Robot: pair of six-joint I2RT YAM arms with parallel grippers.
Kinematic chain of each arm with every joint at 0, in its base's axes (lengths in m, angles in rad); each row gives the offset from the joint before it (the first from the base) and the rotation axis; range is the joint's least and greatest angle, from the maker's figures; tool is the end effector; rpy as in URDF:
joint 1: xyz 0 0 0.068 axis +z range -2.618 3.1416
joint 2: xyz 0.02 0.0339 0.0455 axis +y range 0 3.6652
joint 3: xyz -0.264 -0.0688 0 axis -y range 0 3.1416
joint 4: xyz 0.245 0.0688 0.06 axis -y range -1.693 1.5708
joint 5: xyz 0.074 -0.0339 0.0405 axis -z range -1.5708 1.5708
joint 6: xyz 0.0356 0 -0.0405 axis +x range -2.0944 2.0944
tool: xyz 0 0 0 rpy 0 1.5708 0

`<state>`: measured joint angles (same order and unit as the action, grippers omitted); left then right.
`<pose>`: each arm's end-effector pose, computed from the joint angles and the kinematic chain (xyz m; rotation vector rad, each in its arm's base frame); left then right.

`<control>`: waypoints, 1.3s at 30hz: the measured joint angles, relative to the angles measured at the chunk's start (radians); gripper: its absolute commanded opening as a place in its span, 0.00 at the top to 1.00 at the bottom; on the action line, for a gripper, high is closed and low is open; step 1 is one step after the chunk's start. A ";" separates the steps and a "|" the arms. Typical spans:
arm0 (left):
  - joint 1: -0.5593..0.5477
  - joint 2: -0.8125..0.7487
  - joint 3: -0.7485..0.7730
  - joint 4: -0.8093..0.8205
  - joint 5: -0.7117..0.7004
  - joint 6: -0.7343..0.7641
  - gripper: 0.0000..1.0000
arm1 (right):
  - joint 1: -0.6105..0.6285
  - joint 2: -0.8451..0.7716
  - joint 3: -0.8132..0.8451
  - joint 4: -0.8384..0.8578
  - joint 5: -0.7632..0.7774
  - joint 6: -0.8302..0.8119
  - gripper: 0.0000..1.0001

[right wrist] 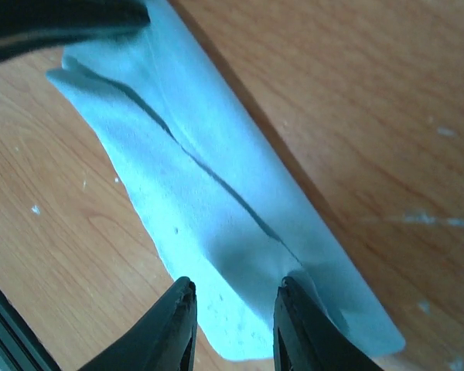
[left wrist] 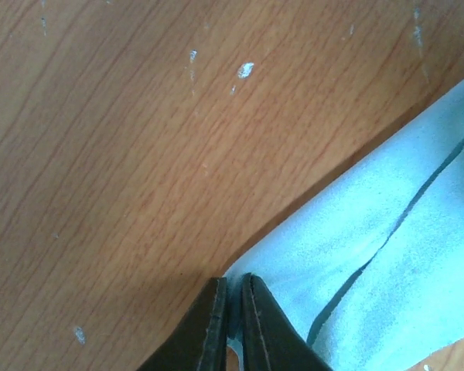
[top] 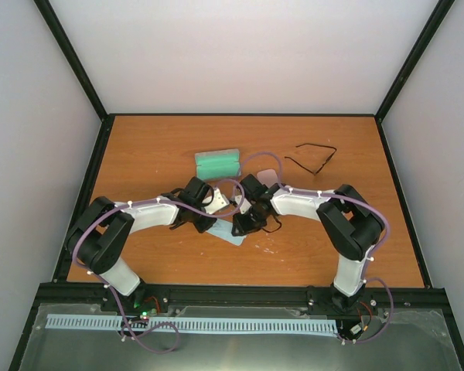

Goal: Organize the sunglasses
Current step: Fold the glasses cleaning cloth at the center of the board.

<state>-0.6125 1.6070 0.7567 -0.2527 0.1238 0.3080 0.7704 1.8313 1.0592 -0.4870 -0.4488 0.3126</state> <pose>0.2311 -0.1678 0.1352 1.2286 2.3888 -0.2616 0.2317 0.2464 0.1397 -0.7841 2.8921 0.8282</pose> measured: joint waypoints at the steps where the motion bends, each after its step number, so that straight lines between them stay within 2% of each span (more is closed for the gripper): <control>1: 0.000 0.000 0.000 0.001 0.000 0.000 0.90 | 0.000 -0.004 -0.003 -0.008 0.000 -0.003 0.70; 5: 0.000 0.005 0.000 0.012 0.002 -0.003 0.91 | 0.000 -0.035 -0.024 -0.045 0.003 -0.013 0.65; 11: 0.000 0.015 0.003 0.035 0.002 -0.008 0.91 | 0.011 -0.082 -0.010 -0.059 0.050 -0.010 0.85; 13: 0.000 0.015 0.003 0.036 0.003 -0.010 0.91 | 0.011 -0.072 0.019 -0.058 0.072 -0.005 0.88; 15: 0.000 0.014 0.003 0.036 0.004 -0.013 0.91 | 0.010 -0.050 0.059 -0.056 0.098 0.003 0.87; 18: 0.000 0.014 0.003 0.036 0.005 -0.019 0.91 | 0.009 -0.008 0.111 -0.057 0.128 0.005 0.79; 21: 0.000 0.013 0.002 0.037 0.004 -0.022 0.91 | 0.009 0.004 0.117 -0.068 0.149 0.008 0.76; 33: 0.000 0.013 0.002 0.038 0.003 -0.021 0.91 | 0.009 -0.001 0.051 -0.102 0.185 0.010 0.77; 39: 0.000 0.013 0.002 0.038 0.003 -0.022 0.91 | 0.009 -0.001 0.048 -0.105 0.184 0.008 0.86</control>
<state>-0.6125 1.6203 0.7582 -0.2146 0.1265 0.2863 0.7795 1.8305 1.1069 -0.5919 -0.2649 0.3202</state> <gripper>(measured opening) 0.089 0.182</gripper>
